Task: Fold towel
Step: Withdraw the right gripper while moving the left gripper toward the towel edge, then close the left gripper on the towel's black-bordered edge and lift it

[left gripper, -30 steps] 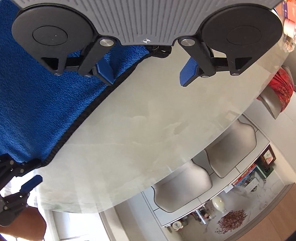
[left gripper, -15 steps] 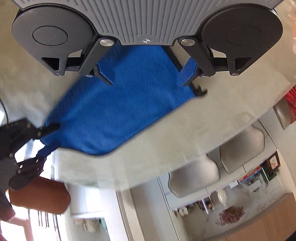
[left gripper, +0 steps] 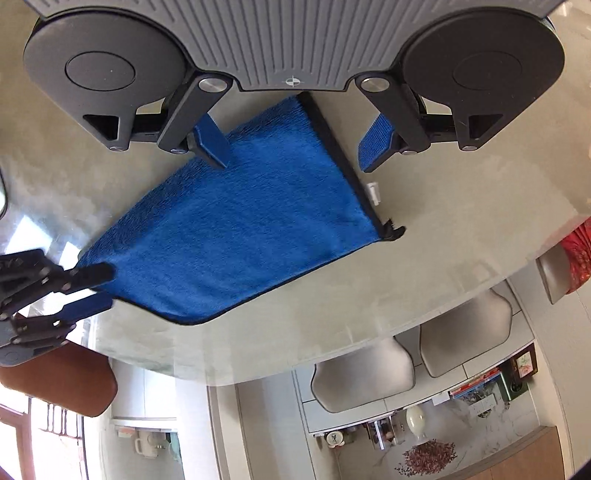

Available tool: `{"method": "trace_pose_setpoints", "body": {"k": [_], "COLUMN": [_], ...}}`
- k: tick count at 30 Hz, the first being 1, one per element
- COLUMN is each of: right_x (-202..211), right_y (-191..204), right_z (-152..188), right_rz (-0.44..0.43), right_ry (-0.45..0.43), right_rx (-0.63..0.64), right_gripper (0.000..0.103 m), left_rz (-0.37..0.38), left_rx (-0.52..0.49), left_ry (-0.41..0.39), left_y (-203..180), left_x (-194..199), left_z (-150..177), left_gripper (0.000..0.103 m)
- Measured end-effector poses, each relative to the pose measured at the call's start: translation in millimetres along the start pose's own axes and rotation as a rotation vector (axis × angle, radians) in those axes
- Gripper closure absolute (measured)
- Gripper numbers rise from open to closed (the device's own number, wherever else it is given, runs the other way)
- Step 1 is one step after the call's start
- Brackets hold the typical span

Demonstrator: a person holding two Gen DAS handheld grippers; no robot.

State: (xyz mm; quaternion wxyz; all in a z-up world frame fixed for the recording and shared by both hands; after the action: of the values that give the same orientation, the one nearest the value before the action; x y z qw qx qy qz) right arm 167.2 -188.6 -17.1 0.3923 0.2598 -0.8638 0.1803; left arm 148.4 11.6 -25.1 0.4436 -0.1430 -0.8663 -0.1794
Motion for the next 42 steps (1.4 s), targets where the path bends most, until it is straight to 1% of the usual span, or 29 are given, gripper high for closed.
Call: {"method": "trace_pose_setpoints", "body": {"k": [2,5,6,7,9,10,11,13,14,15,16,17,19,22,23,24,27,29,31,35,36,37,38,39,40,41,42], "right_x": [-7.2,-18.5,-22.6,-21.3,-18.6,-17.3,-14.5,-8.4,-5.5,-1.7,0.1,1.3,1.6,1.3,1.4,1.4,1.9,0.8,-0.6,-3.4,-3.7,-3.9,-4.2,-4.4,-4.2,-3.8,-3.4], "right_y": [12.3,25.0,27.8,28.0,24.8,22.2,18.0,8.5,3.7,-3.3,-7.6,-12.7,-19.7,-25.3,-25.9,-25.9,-26.1,-24.7,-22.1,-16.9,-16.0,-15.1,-14.2,-13.3,-13.1,-13.0,-12.9], "right_z": [-6.2,-4.0,1.7,4.5,9.4,10.6,10.8,10.3,9.8,8.8,8.4,7.9,7.5,9.0,9.8,10.9,13.3,14.6,15.2,17.7,18.0,18.3,18.7,19.0,19.4,19.9,20.4], "right_rz": [-0.006,-0.025,-0.024,-0.022,-0.036,-0.049,-0.062,-0.079,-0.081,-0.086,-0.091,-0.099,-0.117,-0.152,-0.154,-0.155,-0.157,-0.158,-0.152,-0.156,-0.155,-0.154,-0.153,-0.153,-0.153,-0.154,-0.154], "right_ry": [-0.004,0.054,0.078,0.067,0.055,0.055,0.043,0.012,-0.006,-0.031,-0.046,-0.063,-0.090,-0.115,-0.117,-0.116,-0.117,-0.114,-0.111,-0.106,-0.106,-0.107,-0.107,-0.108,-0.110,-0.113,-0.116], "right_rx": [0.023,0.049,0.060,0.062,0.056,0.048,0.036,0.006,-0.012,-0.034,-0.047,-0.065,-0.103,-0.137,-0.138,-0.133,-0.130,-0.124,-0.114,-0.101,-0.098,-0.096,-0.094,-0.092,-0.093,-0.095,-0.097], "right_gripper": [0.067,0.067,0.067,0.066,0.065,0.065,0.065,0.064,0.063,0.061,0.057,0.055,0.055,0.055,0.055,0.055,0.055,0.055,0.055,0.054,0.054,0.054,0.054,0.054,0.054,0.054,0.054], "left_rz": [-0.010,-0.056,-0.055,-0.051,-0.026,-0.023,-0.028,-0.049,-0.046,-0.033,-0.020,0.004,0.074,0.241,0.271,0.276,0.299,0.312,0.320,0.307,0.295,0.289,0.276,0.271,0.266,0.262,0.268], "left_rx": [-0.001,-0.040,-0.045,-0.038,-0.009,0.008,0.020,0.097,0.121,0.177,0.216,0.276,0.388,0.561,0.588,0.598,0.623,0.635,0.628,0.599,0.584,0.573,0.553,0.551,0.549,0.546,0.546], "left_ry": [-0.001,0.055,0.053,0.046,0.045,0.026,0.015,-0.035,-0.043,-0.053,-0.053,-0.047,-0.013,0.041,0.040,0.031,0.047,0.057,0.078,0.080,0.077,0.075,0.073,0.076,0.079,0.082,0.089], "left_y": [-3.4,-11.0,-11.8,-11.1,-5.7,-2.2,-0.5,12.4,15.9,24.4,29.5,36.9,50.5,69.7,73.0,75.5,82.8,84.9,82.5,76.3,73.7,72.1,69.0,68.8,68.6,68.5,68.5], "left_x": [-4.2,-16.7,-17.6,-17.0,-14.0,-10.5,-7.9,3.8,6.6,10.6,11.6,11.3,4.4,-15.2,-19.7,-21.3,-32.3,-38.5,-44.8,-50.5,-52.2,-52.6,-54.4,-54.2,-54.0,-53.9,-55.5], "left_z": [-4.6,-1.3,1.4,4.0,9.3,12.3,13.8,21.2,22.8,26.6,28.5,30.9,33.7,34.4,33.0,31.1,20.4,13.0,3.5,-5.1,-7.6,-9.5,-12.2,-13.3,-14.5,-15.6,-16.3], "left_gripper": [0.022,0.022,0.022,0.022,0.022,0.022,0.022,0.022,0.022,0.022,0.021,0.021,0.021,0.021,0.021,0.021,0.020,0.014,0.013,0.015,0.016,0.025,0.035,0.039,0.048,0.064,0.075]}}
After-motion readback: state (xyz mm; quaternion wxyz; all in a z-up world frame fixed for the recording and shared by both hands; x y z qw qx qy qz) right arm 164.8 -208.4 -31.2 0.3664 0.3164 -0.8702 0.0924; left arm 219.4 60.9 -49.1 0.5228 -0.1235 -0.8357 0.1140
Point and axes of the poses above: each gripper's, at about its wrist camera, not at the fingertips, and x roughly against the way its jaws point, y to its left, z to its underside, the point moved 4 cm from there along -x, roughly the way its jaws point, and after that the axes turned 15 degrees about y, right-handed, at the moved point
